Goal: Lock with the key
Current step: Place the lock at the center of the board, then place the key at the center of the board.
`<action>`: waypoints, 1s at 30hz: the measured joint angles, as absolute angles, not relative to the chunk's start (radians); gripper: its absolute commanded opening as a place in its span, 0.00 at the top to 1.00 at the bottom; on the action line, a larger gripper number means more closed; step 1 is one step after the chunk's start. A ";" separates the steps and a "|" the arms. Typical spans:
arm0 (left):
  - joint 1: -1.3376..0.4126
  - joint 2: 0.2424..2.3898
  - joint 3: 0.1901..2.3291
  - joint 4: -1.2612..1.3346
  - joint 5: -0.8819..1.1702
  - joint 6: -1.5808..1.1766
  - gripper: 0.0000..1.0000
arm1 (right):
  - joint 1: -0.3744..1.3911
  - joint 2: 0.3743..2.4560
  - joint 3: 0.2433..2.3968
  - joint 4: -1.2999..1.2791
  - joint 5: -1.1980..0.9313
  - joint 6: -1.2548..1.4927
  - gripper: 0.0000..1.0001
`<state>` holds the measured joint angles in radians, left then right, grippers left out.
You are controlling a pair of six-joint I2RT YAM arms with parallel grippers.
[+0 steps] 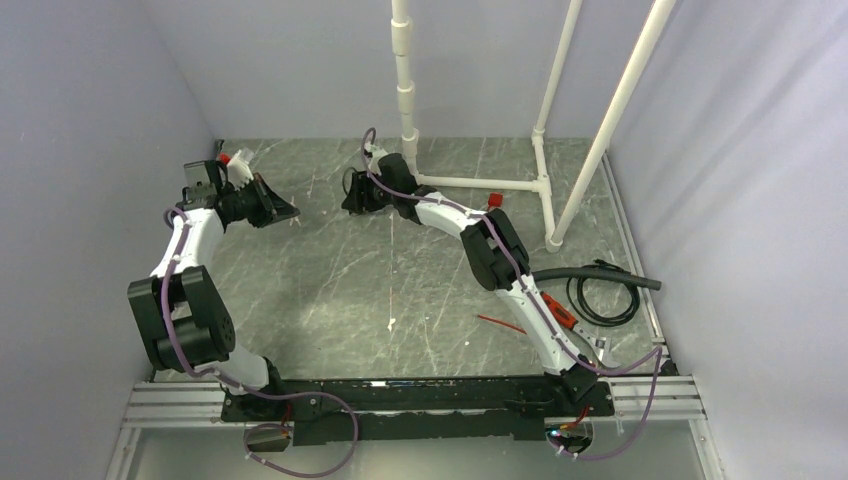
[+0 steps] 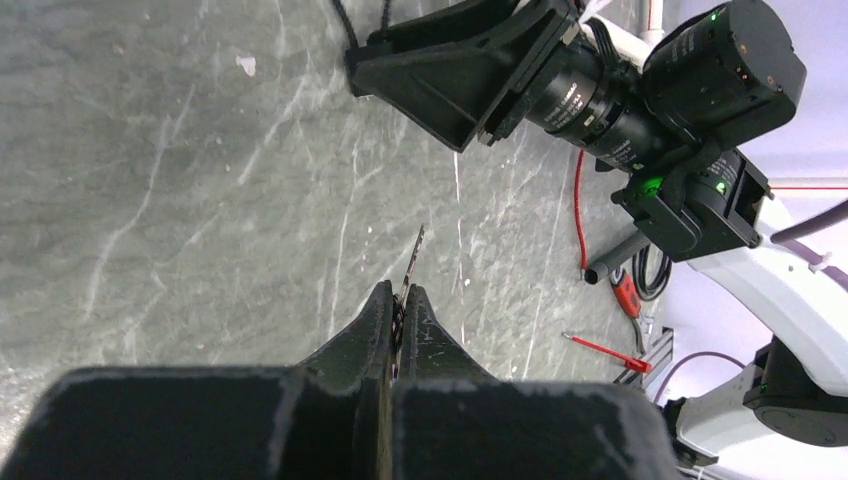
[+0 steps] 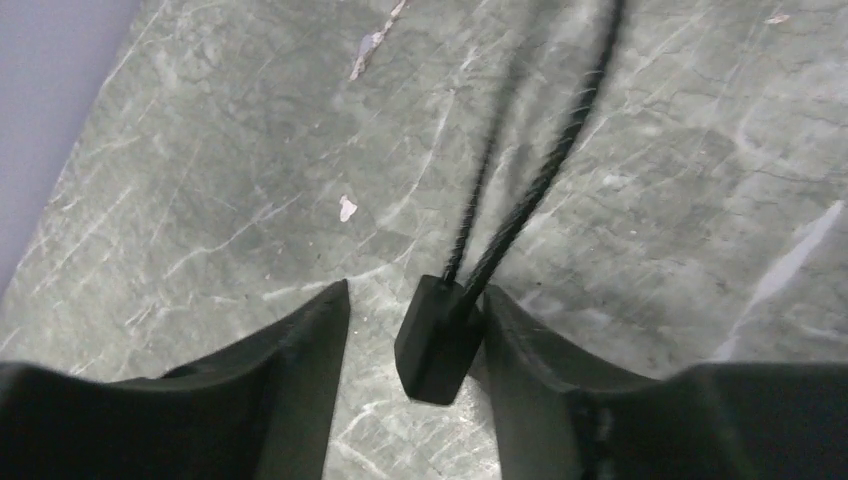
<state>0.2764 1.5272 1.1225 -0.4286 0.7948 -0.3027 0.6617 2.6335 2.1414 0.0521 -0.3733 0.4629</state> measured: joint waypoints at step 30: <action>-0.050 2.241 1.739 -0.308 0.560 -0.297 0.93 | 0.508 1.613 1.177 -0.116 -0.323 0.234 0.26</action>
